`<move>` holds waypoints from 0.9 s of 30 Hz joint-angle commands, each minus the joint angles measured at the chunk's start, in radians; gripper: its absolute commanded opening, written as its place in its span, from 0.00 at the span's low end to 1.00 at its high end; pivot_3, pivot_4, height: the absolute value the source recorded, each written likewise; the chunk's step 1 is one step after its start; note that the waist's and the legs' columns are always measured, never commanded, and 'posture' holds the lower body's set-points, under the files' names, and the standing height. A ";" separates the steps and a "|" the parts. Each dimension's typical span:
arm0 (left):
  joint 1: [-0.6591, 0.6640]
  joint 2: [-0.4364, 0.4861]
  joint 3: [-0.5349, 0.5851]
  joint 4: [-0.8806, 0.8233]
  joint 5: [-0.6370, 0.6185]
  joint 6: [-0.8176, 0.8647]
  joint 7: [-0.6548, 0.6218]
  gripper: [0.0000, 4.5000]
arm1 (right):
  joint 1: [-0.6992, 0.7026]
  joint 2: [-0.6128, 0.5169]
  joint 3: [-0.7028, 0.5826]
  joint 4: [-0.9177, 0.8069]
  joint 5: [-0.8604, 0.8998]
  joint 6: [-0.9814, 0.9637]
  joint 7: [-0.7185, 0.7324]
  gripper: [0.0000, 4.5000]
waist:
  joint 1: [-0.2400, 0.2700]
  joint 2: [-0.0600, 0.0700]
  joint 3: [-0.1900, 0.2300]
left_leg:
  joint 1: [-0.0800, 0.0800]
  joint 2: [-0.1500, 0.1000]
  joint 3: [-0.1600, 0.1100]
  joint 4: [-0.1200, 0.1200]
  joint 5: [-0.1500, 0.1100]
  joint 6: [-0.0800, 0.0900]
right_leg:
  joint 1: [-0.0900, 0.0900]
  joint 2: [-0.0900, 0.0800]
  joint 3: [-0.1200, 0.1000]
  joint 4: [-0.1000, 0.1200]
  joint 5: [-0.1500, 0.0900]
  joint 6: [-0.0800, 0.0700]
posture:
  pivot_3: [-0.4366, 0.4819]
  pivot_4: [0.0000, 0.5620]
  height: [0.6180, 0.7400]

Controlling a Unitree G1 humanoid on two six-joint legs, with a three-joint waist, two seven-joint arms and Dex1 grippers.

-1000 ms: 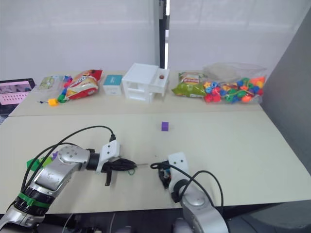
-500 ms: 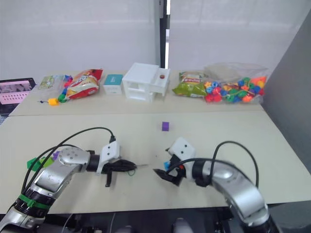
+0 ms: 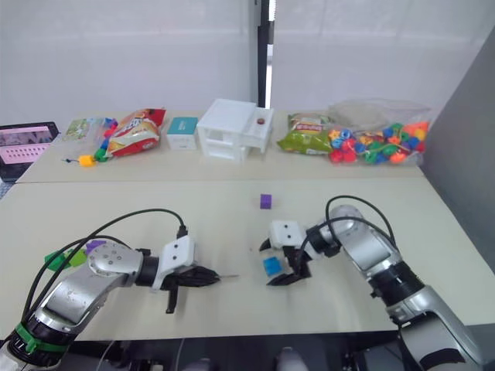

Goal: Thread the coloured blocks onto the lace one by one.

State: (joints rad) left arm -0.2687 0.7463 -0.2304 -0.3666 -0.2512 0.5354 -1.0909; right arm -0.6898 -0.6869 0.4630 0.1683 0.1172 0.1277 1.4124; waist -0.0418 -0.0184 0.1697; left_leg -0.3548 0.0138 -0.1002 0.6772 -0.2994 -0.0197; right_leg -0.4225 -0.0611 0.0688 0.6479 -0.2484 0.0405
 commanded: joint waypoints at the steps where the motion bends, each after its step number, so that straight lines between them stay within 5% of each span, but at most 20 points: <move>1: 0.010 0.006 0.015 -0.042 -0.019 0.006 0.011 0.00 | -0.018 0.010 -0.018 0.065 -0.031 -0.096 0.017 0.93 | 0.000 0.000 0.000 | 0.000 0.000 0.000 0.000 0.000 0.000 | 0.000 0.000 0.000 0.000 0.000 0.000 | 0.48 0.27 1.00; 10: 0.022 0.008 0.010 -0.045 -0.018 -0.004 0.021 0.00 | 0.012 0.046 -0.072 0.071 -0.012 -0.105 -0.009 0.30 | -0.002 0.000 0.000 | 0.000 0.000 0.000 0.000 0.000 0.000 | 0.000 0.000 0.000 0.001 0.000 0.000 | 0.48 0.27 1.00; 21: -0.094 -0.023 -0.064 -0.008 0.058 0.081 0.105 0.00 | 0.238 0.080 -0.080 -0.337 -0.061 0.262 -0.274 0.30 | 0.004 0.000 0.000 | 0.000 0.000 -0.001 0.000 0.000 0.000 | 0.000 0.000 0.000 0.001 0.000 0.000 | 0.48 0.27 1.00; 27: -0.112 -0.011 -0.106 -0.013 0.065 0.095 0.077 0.00 | 0.258 0.077 -0.056 -0.402 -0.084 0.324 -0.317 0.30 | -0.001 0.000 0.000 | 0.000 0.000 -0.001 0.000 0.000 0.000 | 0.000 0.001 0.000 0.001 0.000 0.000 | 0.48 0.27 1.00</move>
State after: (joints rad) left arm -0.3656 0.7225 -0.3360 -0.3578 -0.1913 0.6240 -1.0043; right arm -0.4304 -0.6062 0.3884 -0.2073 0.0422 0.4378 1.1001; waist -0.0424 -0.0182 0.1696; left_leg -0.3543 0.0135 -0.1008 0.6777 -0.2994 -0.0196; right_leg -0.4223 -0.0605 0.0690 0.6490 -0.2483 0.0404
